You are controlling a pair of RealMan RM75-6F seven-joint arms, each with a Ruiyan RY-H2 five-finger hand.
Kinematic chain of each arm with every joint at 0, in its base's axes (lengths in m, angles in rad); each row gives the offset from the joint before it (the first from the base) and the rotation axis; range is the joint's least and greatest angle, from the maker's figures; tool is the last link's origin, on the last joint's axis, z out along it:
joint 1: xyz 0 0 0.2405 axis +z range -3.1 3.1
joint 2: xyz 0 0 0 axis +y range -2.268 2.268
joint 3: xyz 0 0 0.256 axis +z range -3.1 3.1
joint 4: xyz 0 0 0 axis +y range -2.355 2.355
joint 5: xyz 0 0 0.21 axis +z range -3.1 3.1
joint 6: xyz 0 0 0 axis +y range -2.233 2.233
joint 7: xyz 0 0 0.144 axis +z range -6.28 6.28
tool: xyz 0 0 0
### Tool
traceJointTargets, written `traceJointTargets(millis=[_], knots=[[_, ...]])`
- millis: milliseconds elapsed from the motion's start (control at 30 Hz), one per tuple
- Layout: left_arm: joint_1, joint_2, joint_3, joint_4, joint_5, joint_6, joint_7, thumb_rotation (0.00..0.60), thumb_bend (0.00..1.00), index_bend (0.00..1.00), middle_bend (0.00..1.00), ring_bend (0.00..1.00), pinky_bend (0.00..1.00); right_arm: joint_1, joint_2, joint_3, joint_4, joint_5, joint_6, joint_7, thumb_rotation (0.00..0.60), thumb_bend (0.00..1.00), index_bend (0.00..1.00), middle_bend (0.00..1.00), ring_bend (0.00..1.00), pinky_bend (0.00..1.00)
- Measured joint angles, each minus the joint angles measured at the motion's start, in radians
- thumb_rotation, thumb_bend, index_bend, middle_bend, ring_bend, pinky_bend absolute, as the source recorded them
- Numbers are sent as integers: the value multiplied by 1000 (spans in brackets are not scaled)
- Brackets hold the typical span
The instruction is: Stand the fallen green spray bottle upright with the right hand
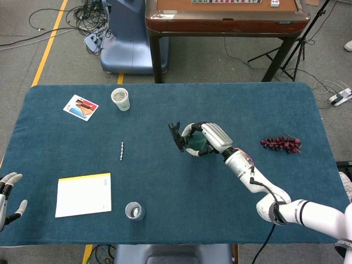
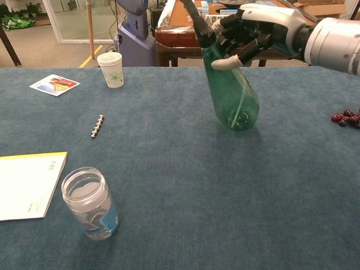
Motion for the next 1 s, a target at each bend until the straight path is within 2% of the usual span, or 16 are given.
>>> traceJointTargets(millis=[367, 600, 800, 900, 1000], knots=[[0, 0, 2, -1, 6, 1, 0, 600, 333, 196, 174, 169, 59, -70, 53, 17, -18, -51, -10, 367, 600, 341, 667, 545, 381, 287], [1, 2, 2, -3, 4, 0, 0, 600, 333, 196, 174, 169, 59, -83, 32, -15, 54, -159, 21, 517, 600, 342, 667, 545, 374, 287], [2, 1, 4, -4, 4, -1, 2, 600, 333, 196, 174, 169, 58, -79, 35, -58, 84, -234, 41, 596, 600, 341, 667, 473, 280, 287], [3, 2, 5, -5, 4, -2, 2, 600, 333, 196, 174, 169, 57, -75, 42, -84, 102, -272, 56, 631, 600, 328, 609, 422, 229, 265], [4, 4, 4, -5, 3, 0, 1, 600, 333, 196, 174, 169, 56, -71, 52, -108, 117, -302, 73, 648, 600, 250, 522, 367, 190, 221]])
